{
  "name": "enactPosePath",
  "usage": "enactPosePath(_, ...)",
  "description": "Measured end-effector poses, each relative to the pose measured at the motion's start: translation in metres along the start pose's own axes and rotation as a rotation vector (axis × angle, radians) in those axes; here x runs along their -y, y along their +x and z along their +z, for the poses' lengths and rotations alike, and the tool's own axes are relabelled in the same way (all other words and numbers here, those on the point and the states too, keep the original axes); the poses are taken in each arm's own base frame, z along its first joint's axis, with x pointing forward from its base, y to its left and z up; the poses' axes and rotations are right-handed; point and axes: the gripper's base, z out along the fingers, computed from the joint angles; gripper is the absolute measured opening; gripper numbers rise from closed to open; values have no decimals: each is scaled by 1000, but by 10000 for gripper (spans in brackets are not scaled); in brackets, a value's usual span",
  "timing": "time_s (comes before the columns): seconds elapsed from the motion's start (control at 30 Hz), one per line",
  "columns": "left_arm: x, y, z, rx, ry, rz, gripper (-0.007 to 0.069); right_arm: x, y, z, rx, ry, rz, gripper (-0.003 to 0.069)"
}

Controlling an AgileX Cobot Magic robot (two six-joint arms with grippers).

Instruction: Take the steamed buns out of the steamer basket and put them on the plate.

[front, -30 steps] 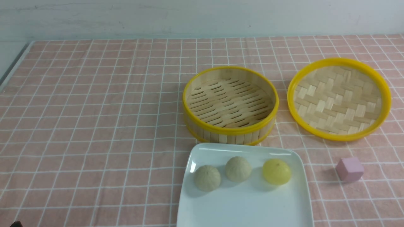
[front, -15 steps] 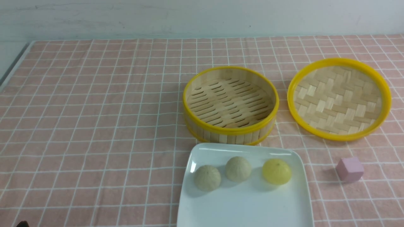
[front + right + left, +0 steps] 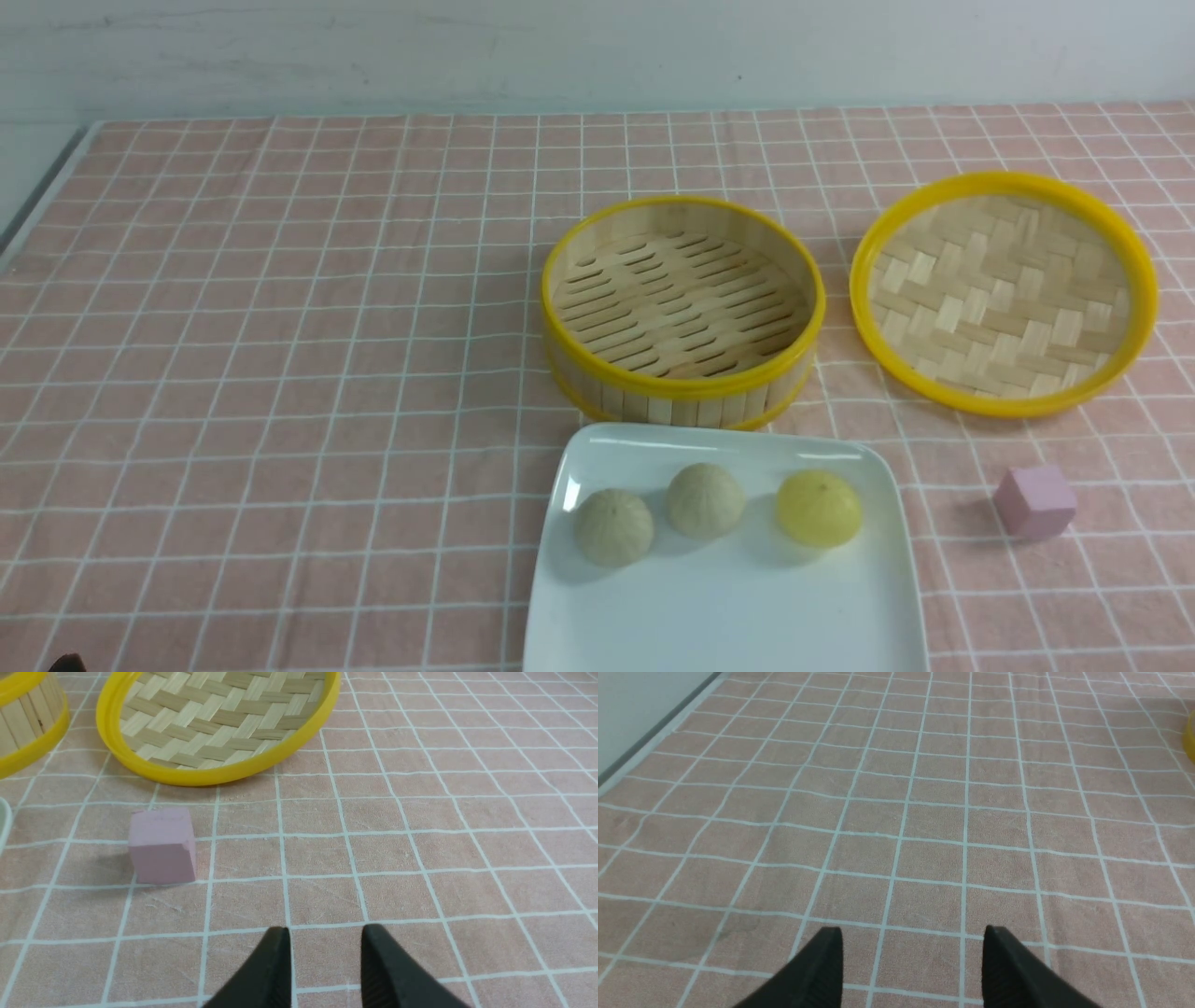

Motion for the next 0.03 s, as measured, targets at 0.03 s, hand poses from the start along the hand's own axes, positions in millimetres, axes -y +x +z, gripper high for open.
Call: enactPosePath(0.03, 0, 0, 0, 0, 0, 0, 421, 0, 0, 0, 0, 0, 0, 239)
